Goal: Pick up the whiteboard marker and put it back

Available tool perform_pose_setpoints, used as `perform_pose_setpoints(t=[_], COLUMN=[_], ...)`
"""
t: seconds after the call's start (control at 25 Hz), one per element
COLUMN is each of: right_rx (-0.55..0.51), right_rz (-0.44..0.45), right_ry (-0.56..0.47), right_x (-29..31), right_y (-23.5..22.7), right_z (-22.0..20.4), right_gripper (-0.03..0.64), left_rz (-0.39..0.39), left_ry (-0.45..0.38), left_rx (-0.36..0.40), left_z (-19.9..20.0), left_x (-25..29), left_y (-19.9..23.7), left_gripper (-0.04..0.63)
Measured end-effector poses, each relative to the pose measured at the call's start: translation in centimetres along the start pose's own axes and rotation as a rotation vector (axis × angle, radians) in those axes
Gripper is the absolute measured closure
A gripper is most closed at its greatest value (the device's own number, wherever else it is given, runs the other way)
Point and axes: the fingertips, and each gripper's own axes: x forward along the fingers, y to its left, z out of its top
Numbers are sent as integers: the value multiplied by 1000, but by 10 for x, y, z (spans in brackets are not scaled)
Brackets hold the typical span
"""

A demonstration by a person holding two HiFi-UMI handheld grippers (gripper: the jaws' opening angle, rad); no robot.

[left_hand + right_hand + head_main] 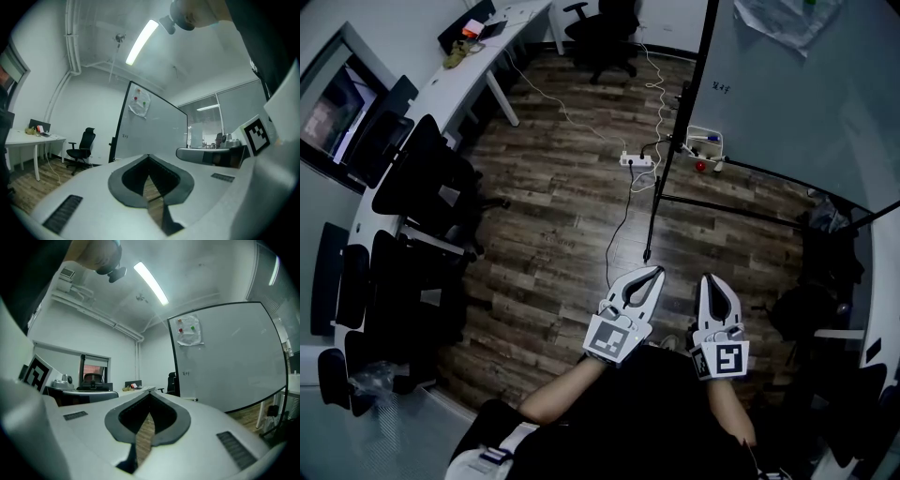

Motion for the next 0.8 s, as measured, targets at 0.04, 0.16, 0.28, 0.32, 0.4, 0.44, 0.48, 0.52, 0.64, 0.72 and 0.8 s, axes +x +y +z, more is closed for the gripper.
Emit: perform_pose_setpoints(t=[0.04,0.16,0.28,0.32,0.4,0.44,0.48,0.52,0.64,0.72,0.8], right_rx=[-1,-14,-21,-21,-21,-22,-25,-28,-37,-36,-29], right_rz=[-8,-41,-72,-83,-103,-112,-121,-128,-136,-118,-119], right_ry=[-3,19,47,54,66,67,68,69,62,28,18], right_x=[3,9,12,13,14,15,15,15,16,17,20], right_y=[3,10,18,21,28,31,33,34,34,34,30], right_z=[0,-3,-7,-8,-11,-11,-11,-11,-11,-10,-12], right_gripper=[603,603,603,603,603,603,603,603,603,603,603], left_rz=[-4,-22,-43,-50,-66,-74,-80,-86,-100,-105,-107], left_ry=[2,6,9,9,10,14,19,23,24,27,31], left_rx=[-2,-3,-9,-14,-23,-27,-31,-33,-43,-50,-53], left_z=[0,1,3,3,2,0,-1,-2,-4,-5,-6], left_x=[-2,-7,-14,-16,-20,-22,-23,-24,-23,-21,-15], left_y=[4,16,26,29,35,38,40,42,43,43,46], left_gripper=[588,588,588,588,588,588,588,588,588,588,588])
